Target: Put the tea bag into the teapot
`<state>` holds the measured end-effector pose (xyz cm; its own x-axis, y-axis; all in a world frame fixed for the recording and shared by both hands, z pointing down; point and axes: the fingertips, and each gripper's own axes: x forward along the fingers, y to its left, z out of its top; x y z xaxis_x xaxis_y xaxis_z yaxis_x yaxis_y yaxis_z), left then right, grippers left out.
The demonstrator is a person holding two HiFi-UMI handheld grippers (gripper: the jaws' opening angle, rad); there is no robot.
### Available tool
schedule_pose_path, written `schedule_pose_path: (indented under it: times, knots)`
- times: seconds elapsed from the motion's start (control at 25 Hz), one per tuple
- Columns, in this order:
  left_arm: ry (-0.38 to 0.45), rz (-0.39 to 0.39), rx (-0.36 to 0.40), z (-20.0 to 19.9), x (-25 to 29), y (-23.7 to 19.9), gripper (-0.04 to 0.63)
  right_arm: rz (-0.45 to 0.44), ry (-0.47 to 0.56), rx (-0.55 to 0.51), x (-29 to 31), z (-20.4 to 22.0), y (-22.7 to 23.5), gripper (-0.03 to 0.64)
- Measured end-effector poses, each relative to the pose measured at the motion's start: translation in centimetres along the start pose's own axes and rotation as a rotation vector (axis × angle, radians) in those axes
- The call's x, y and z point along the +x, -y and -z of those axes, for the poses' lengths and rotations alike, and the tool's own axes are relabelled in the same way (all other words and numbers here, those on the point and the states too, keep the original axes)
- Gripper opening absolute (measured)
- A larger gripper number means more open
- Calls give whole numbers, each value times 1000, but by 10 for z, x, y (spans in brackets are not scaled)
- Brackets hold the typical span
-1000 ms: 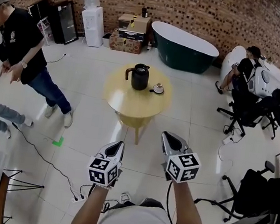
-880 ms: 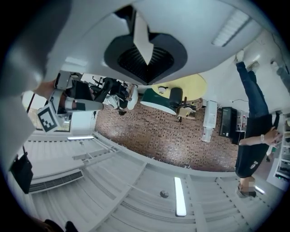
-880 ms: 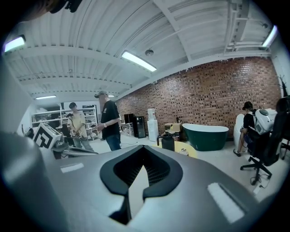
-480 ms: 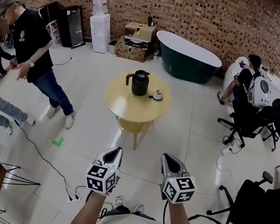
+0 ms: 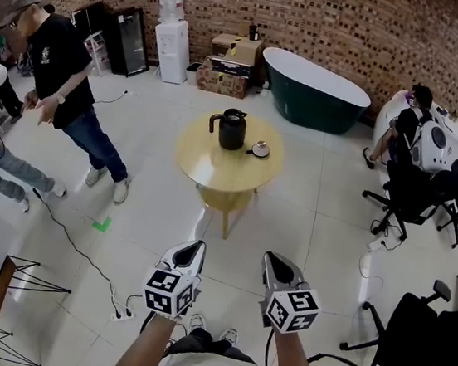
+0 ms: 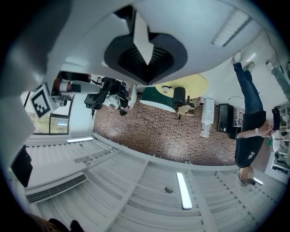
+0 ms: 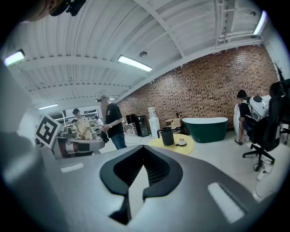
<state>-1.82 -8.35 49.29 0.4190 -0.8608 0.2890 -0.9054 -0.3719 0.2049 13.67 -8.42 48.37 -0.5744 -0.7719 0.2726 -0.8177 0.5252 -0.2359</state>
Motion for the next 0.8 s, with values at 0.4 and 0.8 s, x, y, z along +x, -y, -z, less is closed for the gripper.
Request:
schedule_pose_path:
  times: [0.4,0.8]
  knots:
    - [-21,-10,-8,15,-16,10,12,0,-23,-4,-6,11,-10,0]
    - [15,32,4,-2,-20,-3,12,77,13,5,-3,7,-21,0]
